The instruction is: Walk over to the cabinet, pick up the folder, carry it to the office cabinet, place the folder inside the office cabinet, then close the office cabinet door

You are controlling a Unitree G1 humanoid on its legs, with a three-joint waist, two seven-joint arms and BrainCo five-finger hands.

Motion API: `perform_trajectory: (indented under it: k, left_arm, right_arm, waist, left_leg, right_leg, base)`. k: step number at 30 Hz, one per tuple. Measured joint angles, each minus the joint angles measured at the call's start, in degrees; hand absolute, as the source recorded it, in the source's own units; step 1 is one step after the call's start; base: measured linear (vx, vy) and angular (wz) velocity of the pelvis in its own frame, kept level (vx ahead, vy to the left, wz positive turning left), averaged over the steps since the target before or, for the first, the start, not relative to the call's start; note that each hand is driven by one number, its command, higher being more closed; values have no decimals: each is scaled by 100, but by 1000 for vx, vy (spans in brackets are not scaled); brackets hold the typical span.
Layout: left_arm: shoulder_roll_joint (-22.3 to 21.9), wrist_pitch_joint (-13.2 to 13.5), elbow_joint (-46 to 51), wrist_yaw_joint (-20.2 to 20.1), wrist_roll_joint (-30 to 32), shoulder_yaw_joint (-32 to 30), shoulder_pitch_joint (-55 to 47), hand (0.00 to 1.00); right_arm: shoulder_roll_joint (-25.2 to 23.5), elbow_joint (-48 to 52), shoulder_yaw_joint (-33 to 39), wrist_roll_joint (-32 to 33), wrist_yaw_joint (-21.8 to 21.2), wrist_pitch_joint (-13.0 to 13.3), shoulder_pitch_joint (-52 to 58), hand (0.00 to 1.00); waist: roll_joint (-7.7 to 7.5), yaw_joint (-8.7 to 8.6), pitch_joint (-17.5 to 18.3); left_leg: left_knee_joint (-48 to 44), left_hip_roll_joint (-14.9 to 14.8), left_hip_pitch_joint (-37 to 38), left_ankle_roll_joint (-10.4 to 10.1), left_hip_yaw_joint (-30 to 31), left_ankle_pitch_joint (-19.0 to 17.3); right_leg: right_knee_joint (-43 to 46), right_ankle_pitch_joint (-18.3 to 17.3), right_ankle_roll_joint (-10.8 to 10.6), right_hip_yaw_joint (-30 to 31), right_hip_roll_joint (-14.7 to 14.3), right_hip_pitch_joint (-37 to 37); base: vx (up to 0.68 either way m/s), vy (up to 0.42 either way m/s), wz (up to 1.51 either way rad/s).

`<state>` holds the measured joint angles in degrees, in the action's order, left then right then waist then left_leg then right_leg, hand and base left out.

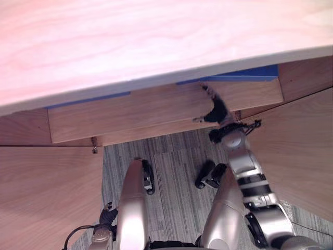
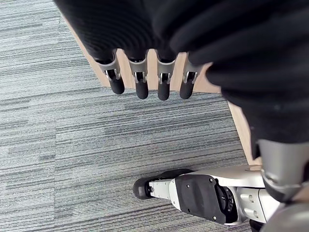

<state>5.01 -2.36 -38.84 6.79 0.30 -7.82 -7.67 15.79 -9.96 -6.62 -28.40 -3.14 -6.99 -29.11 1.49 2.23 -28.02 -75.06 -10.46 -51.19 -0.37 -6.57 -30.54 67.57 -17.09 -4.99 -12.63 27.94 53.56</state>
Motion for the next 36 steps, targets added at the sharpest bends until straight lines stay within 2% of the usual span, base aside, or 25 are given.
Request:
perform_trajectory:
  k: [4, 6, 13, 18, 23, 28, 29, 30, 31, 32, 33, 36]
  left_arm:
    - [11, -48, 18, -104, 23, -16, -33, 0]
    - [10, -170, 206, -122, 136, 0, -152, 0]
    - [9, -350, 572, -279, 226, 0, -441, 0]
    - [-41, -520, 768, -281, 237, -11, -519, 0]
    - [-140, -645, 1125, -281, 256, -44, -737, 0]
    - [-185, -736, 1300, -281, 386, -54, -844, 0]
    - [-199, -741, 1379, -281, 433, -67, -902, 0]
    - [-275, -728, 1949, -450, 313, -134, -1085, 0]
    - [-328, -725, 2275, -450, 291, -177, -1155, 0]
    - [-375, -640, 2634, -488, 209, -187, -1180, 0]
    - [-413, -568, 2829, -514, 193, -182, -1135, 0]
    - [-474, -420, 3046, -604, 140, -85, -1032, 0]
  right_arm:
    - [365, 138, -249, -227, -493, 262, 199, 0]
    - [525, 180, -263, -224, -836, 418, 303, 0]
    - [881, 167, -361, -140, -1235, 505, 260, 0]
    - [852, 83, -141, 67, -1128, 457, 171, 0]
    - [786, 80, 617, 261, -643, -28, 153, 0]
    - [857, 254, 1225, 263, -230, -200, 138, 0]
    - [938, 320, 1228, 262, -200, -204, 116, 0]
    - [1048, 372, 1229, 261, -173, -203, 102, 0]
    - [1116, 366, 1229, 262, -171, -204, 87, 0]
    - [1242, 347, 1226, 261, -176, -203, 35, 0]
    - [1349, 317, 1220, 262, -185, -201, -58, 0]
    - [1591, -44, 1186, 267, -214, -193, -414, 0]
  waist:
    - [0, -8, 0]
    - [1, -7, 0]
    - [2, 32, 1]
    - [6, 109, -1]
    - [21, 248, -9]
    - [59, 255, -30]
    - [86, 255, -44]
    - [156, 247, -50]
    - [202, 261, -59]
    - [314, 288, -63]
    - [427, 281, -66]
    - [553, 216, -52]
  left_leg:
    - [38, -1, 44, 23, -20, 12]
    - [85, 0, 100, 42, -40, 23]
    - [197, 10, 167, 71, -81, 54]
    - [304, 15, 218, 75, -136, 111]
    - [319, 24, 171, 80, -142, 117]
    - [273, 24, 105, 81, -122, 116]
    - [266, 25, 98, 81, -118, 115]
    - [243, 32, 37, 82, -69, 116]
    - [231, 38, 15, 83, -46, 116]
    - [216, 50, -1, 87, -44, 118]
    - [207, 93, -4, 94, -33, 122]
    - [196, 123, -63, 130, -27, 143]
  right_leg:
    - [-37, 22, 19, 8, -16, -28]
    - [-79, 39, 20, 8, -26, -67]
    - [-144, 56, 24, 7, -24, -95]
    - [-209, 76, 54, 6, -15, -102]
    - [-234, 83, 51, -24, 4, -79]
    - [-229, 86, 51, -55, 21, -62]
    - [-225, 86, 52, -58, 24, -61]
    - [-217, 85, 52, -97, 39, -65]
    - [-214, 86, 53, -115, 42, -65]
    - [-192, 86, 53, -116, 69, -59]
    - [-168, 84, 51, -114, 108, -58]
    - [-148, 85, 51, -118, 150, -22]
  base:
    - [0, 0, -1]
    - [0, 0, -2]
    - [0, 0, 0]
    - [0, 0, 0]
    - [7, 2, 2]
    - [4, 2, 1]
    - [0, 7, 8]
    - [-11, 5, 10]
    - [-27, 7, 12]
    - [-34, 10, 10]
    - [-33, 13, 11]
    - [-25, 9, 9]
